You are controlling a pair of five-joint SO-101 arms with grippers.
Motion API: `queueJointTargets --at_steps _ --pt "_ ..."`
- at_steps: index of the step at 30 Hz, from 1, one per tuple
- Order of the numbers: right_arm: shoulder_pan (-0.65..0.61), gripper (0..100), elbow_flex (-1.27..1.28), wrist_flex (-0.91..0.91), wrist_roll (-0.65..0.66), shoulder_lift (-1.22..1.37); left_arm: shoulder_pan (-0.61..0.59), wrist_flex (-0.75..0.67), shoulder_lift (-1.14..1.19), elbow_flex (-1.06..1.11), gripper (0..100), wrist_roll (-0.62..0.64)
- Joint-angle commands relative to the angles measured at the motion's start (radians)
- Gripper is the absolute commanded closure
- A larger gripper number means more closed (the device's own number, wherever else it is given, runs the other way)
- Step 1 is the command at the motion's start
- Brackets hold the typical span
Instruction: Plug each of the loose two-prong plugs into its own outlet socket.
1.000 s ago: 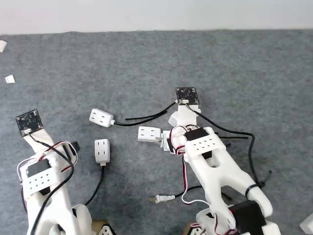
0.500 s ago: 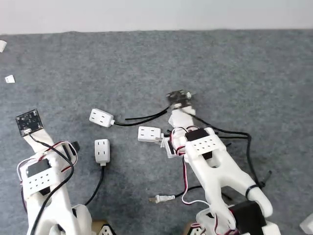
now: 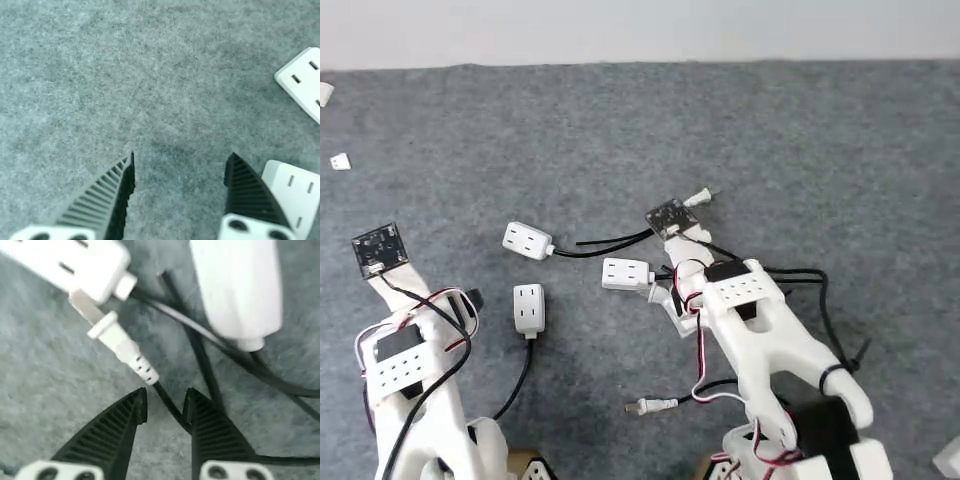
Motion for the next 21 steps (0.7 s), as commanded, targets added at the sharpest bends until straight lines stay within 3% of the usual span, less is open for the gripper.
queueJointTargets --at_steps 1,4,14,17,21 --pt "0.013 93.5 -0.058 0.024 0.02 0.01 -0.002 -0.023 0.002 -0.004 73 -0.005" --pt "0.013 99.1 -0.061 0.025 0.02 0.013 -0.002 -0.023 0.002 -0.004 73 -0.005" --pt "0.056 99.0 -0.078 0.044 0.061 0.004 -0.002 -0.023 0.002 -0.004 73 -0.005" --pt "0.053 99.0 -0.161 0.183 0.204 -0.004 -0.002 -0.025 0.002 -0.004 73 -0.005" --pt "0.039 99.0 -0.262 0.433 0.585 -0.076 -0.002 -0.025 0.002 -0.004 73 -0.006"
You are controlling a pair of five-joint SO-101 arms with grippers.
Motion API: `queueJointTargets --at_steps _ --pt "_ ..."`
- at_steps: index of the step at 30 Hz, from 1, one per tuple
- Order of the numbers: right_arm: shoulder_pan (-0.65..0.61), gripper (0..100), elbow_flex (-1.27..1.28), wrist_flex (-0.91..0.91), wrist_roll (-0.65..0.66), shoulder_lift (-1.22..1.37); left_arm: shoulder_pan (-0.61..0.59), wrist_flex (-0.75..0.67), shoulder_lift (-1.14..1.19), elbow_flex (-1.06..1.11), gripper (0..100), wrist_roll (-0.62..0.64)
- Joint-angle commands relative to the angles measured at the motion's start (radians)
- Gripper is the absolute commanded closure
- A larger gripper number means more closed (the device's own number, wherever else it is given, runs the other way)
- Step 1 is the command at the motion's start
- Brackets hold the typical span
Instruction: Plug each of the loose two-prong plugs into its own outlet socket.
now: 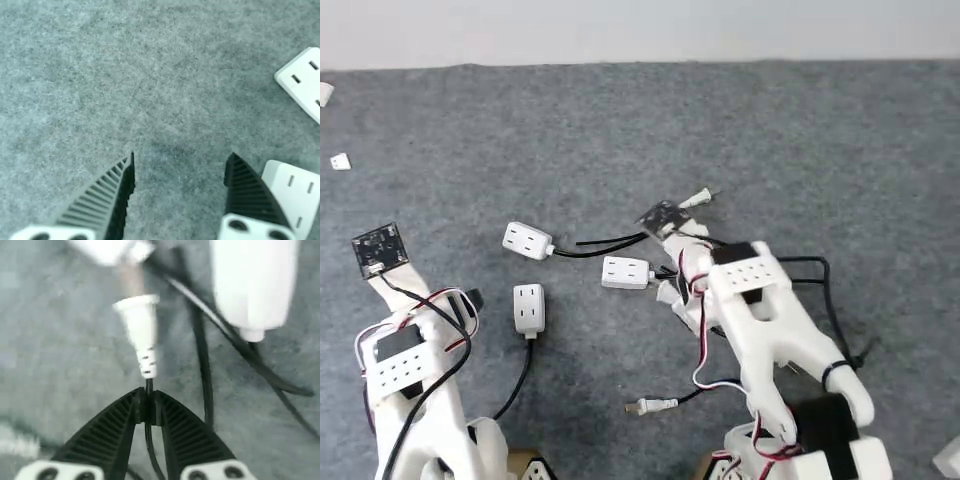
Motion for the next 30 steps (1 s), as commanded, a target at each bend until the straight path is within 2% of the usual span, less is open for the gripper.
queueJointTargets --at_steps 1,6,11,17,22,26,30 --pt "0.002 99.0 -0.13 0.249 0.37 -0.097 -0.002 -0.025 0.002 -0.004 73 -0.006" --pt "0.028 99.0 -0.321 0.69 0.565 -0.139 -0.002 -0.025 0.002 -0.004 73 -0.006" --pt "0.047 99.0 -0.284 0.691 0.563 -0.09 -0.002 -0.025 0.002 -0.004 73 -0.006" --pt "0.077 99.0 -0.37 0.564 0.577 0.237 -0.002 -0.025 0.002 -0.004 73 -0.006" --pt "0.087 99.0 -0.664 0.529 0.577 0.536 -0.002 -0.025 0.002 0.002 73 -0.006" --pt "0.081 98.9 -0.93 0.535 0.511 0.734 -0.002 -0.025 0.002 0.002 73 -0.006" --pt "0.051 98.9 -1.204 0.676 0.47 0.898 -0.002 -0.025 0.002 0.002 73 -0.006"
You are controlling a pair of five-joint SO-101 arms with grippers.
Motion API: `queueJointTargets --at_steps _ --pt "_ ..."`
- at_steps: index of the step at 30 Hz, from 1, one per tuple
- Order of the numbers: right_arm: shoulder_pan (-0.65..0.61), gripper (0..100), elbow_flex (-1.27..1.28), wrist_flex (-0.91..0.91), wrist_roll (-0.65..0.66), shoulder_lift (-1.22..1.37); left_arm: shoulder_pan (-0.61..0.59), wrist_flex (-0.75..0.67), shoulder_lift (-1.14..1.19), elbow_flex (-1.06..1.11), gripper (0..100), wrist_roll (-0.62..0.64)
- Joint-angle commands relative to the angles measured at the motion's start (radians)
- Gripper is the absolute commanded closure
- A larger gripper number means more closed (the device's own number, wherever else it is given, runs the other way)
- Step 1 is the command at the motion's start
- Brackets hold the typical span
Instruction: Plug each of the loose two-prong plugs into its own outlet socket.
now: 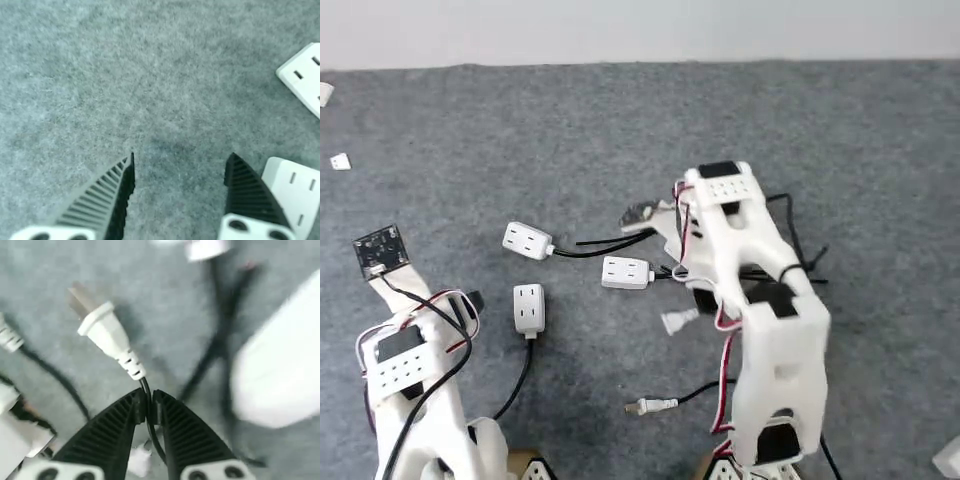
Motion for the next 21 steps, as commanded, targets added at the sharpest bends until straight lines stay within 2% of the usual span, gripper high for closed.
queueJointTargets --at_steps 1,4,8,14,16,21 --pt "-0.028 98.9 -0.29 0.113 -0.058 0.101 -0.002 -0.026 0.002 -0.008 73 -0.006" --pt "-0.036 98.9 -0.407 0.107 -0.161 0.159 -0.002 -0.026 0.002 -0.008 73 -0.006" --pt "-0.038 98.0 -0.456 0.107 -0.198 0.17 -0.002 -0.026 0.002 -0.008 73 -0.006" --pt "-0.035 80.9 -0.502 0.107 -0.319 0.17 -0.002 -0.026 0.002 -0.008 73 -0.006" --pt "-0.036 81.2 -0.526 0.105 -0.407 0.17 0.0 -0.026 0.002 -0.008 73 -0.006" --pt "-0.039 92.0 -0.629 0.105 -0.749 0.17 0.0 -0.026 0.002 -0.008 73 -0.006"
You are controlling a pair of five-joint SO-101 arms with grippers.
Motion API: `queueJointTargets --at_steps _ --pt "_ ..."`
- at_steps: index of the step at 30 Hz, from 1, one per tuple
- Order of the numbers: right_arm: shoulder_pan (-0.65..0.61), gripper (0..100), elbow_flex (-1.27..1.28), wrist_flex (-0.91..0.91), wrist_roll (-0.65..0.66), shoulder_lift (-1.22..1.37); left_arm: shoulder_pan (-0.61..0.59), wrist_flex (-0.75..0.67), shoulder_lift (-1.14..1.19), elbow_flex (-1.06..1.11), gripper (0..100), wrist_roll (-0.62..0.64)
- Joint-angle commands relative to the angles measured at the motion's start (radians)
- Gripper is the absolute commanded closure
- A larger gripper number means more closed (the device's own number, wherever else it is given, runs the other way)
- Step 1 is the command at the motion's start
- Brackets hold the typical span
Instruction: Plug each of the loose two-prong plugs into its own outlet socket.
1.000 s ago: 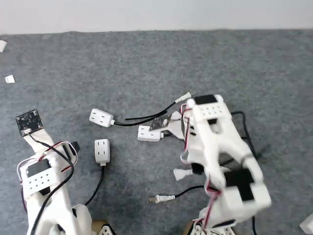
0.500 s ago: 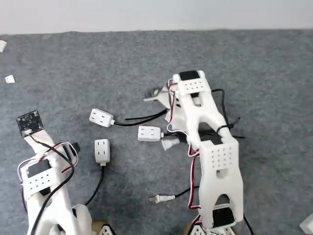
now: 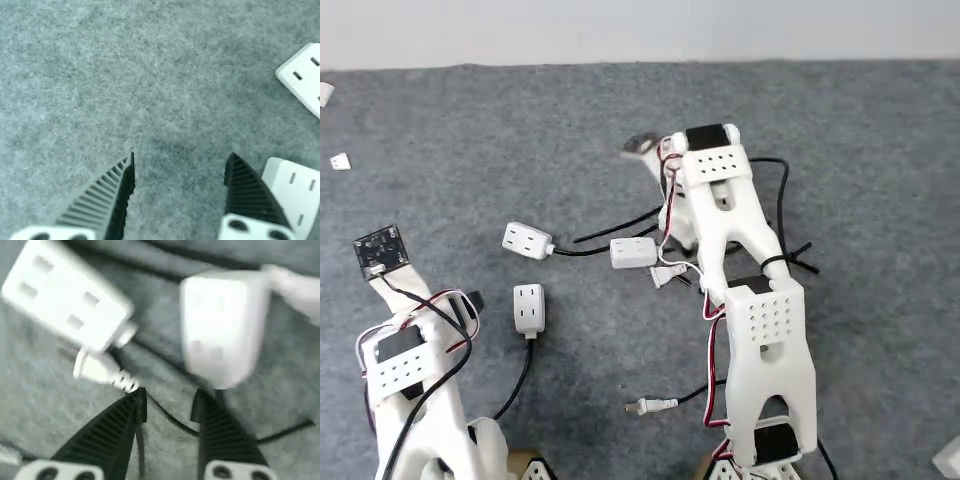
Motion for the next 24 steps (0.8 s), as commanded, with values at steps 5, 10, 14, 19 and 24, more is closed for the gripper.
queueJointTargets --at_steps 5,10,14,19,24 --pt "-0.018 96.0 -0.133 0.033 -0.853 0.002 0.0 -0.026 0.002 -0.008 73 -0.006" --pt "-0.131 96.1 -0.133 0.022 -1.373 0.067 0.0 -0.026 0.002 -0.008 73 -0.006" --pt "-0.163 96.1 -0.138 -0.045 -1.401 0.117 0.0 -0.028 0.002 -0.008 73 -0.006" --pt "-0.165 96.1 -0.138 -0.133 -1.402 0.128 0.002 -0.046 -0.003 -0.005 73 -0.006" --pt "-0.137 96.1 -0.138 -0.147 -1.401 0.13 0.049 -0.046 -0.005 -0.005 73 -0.006"
